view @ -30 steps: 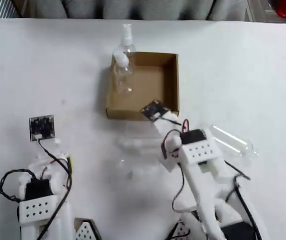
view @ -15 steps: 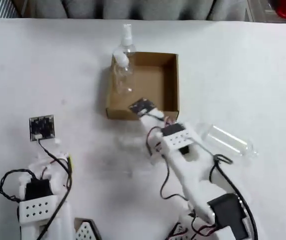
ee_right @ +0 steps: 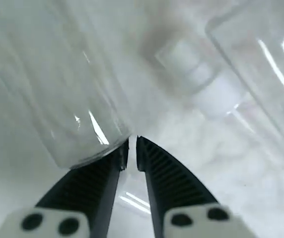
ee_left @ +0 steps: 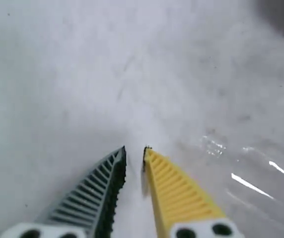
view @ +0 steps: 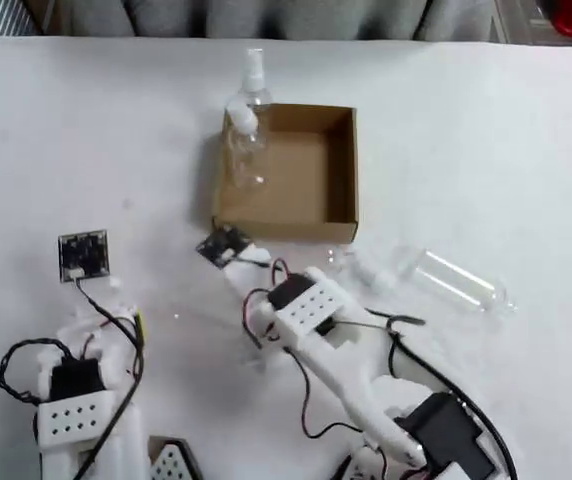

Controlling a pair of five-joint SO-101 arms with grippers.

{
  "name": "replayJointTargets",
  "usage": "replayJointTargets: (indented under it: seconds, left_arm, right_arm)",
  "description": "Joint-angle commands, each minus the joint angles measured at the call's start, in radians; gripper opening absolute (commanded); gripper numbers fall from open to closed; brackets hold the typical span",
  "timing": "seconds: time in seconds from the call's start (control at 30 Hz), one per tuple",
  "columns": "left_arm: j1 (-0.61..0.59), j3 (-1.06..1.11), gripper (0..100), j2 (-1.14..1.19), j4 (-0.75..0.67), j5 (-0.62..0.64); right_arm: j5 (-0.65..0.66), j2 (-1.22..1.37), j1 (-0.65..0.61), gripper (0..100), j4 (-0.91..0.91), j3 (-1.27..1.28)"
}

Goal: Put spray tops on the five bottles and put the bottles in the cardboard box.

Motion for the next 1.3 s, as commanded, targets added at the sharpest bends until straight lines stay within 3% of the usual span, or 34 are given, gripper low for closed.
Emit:
replayJointTargets:
  seconds: [0.0,0.17,0.27,0.33,0.67,0.9,1.27]
  left_arm:
    - [-0.008,-0.009,7,-0.015,-0.026,0.025]
    - [-0.002,-0.015,7,-0.015,-0.018,0.025]
    - [-0.001,-0.074,7,-0.015,0.094,0.026]
    - [0.012,-0.117,7,-0.013,0.164,0.026]
    - [0.09,-0.16,7,-0.007,0.189,0.02]
    - [0.093,-0.41,7,-0.007,0.433,0.018]
    - [0.202,-0.491,7,-0.007,0.479,0.025]
  right_arm:
    - [-0.008,-0.001,0.073,1.6,0.022,-0.043]
    - [0.064,-0.001,0.16,1.6,0.059,-0.04]
    - [0.087,0.001,0.193,1.6,0.05,-0.023]
    - [0.104,0.001,0.193,1.6,0.045,-0.015]
    - [0.104,0.01,0.189,1.6,0.01,0.005]
    - [0.104,0.012,0.193,1.6,0.008,0.006]
    - [0.115,0.013,0.193,1.6,0.007,0.006]
